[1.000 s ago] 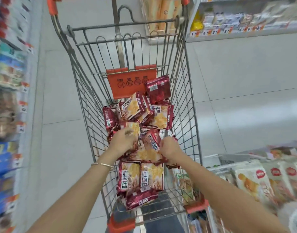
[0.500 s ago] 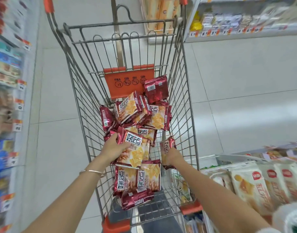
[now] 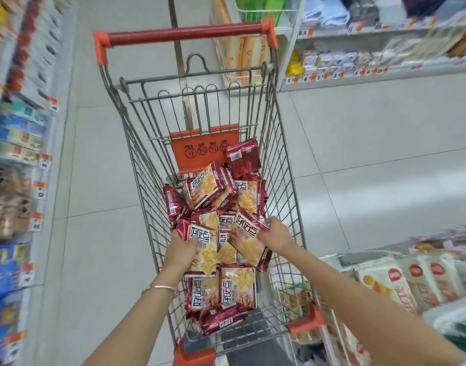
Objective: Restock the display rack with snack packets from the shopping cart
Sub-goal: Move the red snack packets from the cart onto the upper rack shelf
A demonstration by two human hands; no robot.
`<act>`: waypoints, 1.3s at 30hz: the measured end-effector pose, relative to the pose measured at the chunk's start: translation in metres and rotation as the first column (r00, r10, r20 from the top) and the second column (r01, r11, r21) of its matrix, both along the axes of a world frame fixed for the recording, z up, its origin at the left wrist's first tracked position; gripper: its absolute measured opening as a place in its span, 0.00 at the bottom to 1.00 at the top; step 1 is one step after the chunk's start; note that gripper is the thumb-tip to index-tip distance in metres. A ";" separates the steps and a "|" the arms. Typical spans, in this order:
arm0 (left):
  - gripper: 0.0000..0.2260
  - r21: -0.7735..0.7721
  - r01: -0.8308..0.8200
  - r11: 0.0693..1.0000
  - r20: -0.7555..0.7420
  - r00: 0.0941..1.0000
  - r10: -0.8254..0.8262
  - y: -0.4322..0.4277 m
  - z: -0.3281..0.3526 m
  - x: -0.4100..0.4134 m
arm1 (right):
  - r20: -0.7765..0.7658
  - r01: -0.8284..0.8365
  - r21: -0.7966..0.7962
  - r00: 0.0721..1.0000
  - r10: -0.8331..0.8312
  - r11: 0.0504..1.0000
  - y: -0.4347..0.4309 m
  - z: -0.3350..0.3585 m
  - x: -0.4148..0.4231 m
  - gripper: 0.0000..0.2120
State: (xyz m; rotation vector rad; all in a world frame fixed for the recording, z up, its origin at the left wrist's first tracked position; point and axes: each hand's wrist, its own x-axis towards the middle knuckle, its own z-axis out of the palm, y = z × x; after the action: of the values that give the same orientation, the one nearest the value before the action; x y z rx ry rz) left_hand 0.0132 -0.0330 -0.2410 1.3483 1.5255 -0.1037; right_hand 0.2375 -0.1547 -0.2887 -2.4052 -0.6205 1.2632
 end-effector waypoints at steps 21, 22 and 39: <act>0.28 -0.189 0.539 0.821 0.532 0.759 -0.376 -0.011 0.242 -0.009 | -0.657 0.612 0.367 0.703 -0.270 0.700 -0.043 0.259 -0.098 0.27; 0.25 -0.162 0.564 0.810 0.537 0.739 -0.407 -0.020 0.256 -0.006 | -0.652 0.605 0.380 0.712 -0.261 0.699 -0.056 0.275 -0.099 0.25; 0.13 0.360 0.869 0.338 0.652 0.024 -0.758 -0.313 0.536 0.133 | -0.285 0.550 0.794 0.712 -0.642 0.259 -0.402 0.567 -0.092 0.15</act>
State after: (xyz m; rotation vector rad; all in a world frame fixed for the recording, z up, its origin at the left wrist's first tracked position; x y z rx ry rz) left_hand 0.1458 -0.3462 0.2950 1.6993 -0.1858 -0.3368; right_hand 0.1454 -0.5565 0.2786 -1.5391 -0.1686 0.3146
